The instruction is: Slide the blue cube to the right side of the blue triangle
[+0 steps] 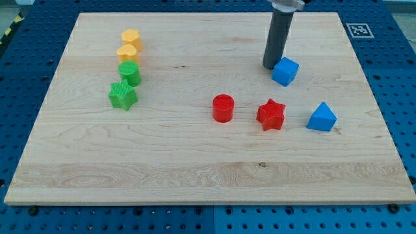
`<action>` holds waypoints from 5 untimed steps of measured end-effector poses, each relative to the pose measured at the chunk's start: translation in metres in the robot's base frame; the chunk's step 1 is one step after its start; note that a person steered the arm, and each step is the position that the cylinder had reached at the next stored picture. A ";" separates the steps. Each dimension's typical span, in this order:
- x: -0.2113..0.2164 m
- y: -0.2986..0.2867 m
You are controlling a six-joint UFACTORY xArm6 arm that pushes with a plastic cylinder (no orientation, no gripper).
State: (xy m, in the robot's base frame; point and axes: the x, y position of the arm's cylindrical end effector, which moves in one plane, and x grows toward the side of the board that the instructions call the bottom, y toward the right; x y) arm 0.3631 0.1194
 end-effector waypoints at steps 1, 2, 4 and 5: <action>0.009 0.006; 0.021 0.014; 0.052 0.032; 0.052 0.047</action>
State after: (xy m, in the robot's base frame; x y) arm 0.4148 0.1659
